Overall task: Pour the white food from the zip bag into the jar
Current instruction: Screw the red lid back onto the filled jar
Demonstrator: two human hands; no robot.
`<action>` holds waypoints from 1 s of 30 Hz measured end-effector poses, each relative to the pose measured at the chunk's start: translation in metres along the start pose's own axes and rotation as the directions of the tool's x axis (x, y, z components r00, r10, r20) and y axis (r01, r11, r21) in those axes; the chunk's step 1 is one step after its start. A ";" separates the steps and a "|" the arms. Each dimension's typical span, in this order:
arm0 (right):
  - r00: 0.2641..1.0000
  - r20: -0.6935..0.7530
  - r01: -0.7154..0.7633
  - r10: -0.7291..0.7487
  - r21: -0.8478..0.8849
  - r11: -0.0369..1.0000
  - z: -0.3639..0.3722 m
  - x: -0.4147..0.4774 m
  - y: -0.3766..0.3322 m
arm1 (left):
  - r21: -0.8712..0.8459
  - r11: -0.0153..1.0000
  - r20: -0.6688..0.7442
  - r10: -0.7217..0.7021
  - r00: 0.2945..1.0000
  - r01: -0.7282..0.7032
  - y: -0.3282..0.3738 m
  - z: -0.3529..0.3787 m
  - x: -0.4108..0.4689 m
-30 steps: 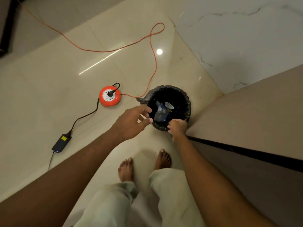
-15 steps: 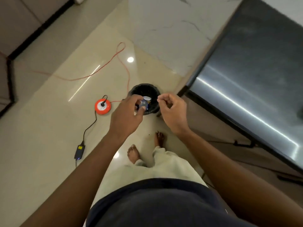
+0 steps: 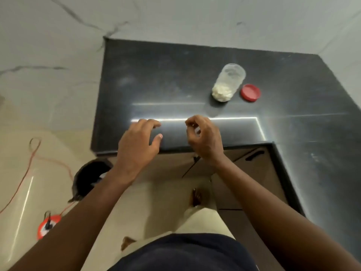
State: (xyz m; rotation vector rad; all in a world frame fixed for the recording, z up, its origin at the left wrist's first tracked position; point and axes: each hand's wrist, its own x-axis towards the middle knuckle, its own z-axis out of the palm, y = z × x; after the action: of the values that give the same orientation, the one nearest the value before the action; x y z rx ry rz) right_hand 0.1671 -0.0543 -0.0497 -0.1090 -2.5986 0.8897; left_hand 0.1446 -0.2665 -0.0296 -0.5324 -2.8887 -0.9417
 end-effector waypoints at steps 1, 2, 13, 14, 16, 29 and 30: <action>1.000 -0.016 -0.010 0.010 -0.033 0.999 -0.011 0.009 0.021 | 0.008 1.000 0.001 0.019 1.000 -0.019 0.015 0.011 0.016; 1.000 -0.023 -0.017 0.016 -0.060 0.998 -0.020 0.015 0.040 | 0.016 0.999 -0.002 0.029 1.000 -0.029 0.027 0.022 0.029; 0.995 0.061 -0.054 0.078 -0.332 0.942 -0.120 0.123 0.226 | -0.018 1.000 0.076 -0.010 0.997 0.012 0.151 0.146 0.189; 0.989 0.125 -0.026 0.075 -0.358 0.933 -0.126 0.135 0.235 | -0.082 0.995 0.080 -0.050 0.996 0.057 0.158 0.154 0.200; 0.945 0.302 0.010 0.126 -0.411 0.912 -0.134 0.156 0.249 | -0.204 0.970 0.069 -0.119 0.991 0.130 0.168 0.168 0.216; 0.788 0.586 0.144 0.186 -0.471 0.870 -0.129 0.211 0.280 | -0.384 0.909 -0.005 -0.179 0.984 0.164 0.162 0.197 0.247; 0.836 0.524 0.089 0.159 -0.417 0.905 -0.132 0.209 0.277 | -0.380 0.911 -0.002 -0.175 0.984 0.162 0.161 0.197 0.247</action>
State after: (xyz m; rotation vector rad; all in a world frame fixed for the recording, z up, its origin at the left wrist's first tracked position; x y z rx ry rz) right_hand 0.0114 0.2827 -0.0511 -0.0182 -3.3156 0.3660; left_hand -0.0223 0.0452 -0.0600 -0.2789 -2.7607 -1.5356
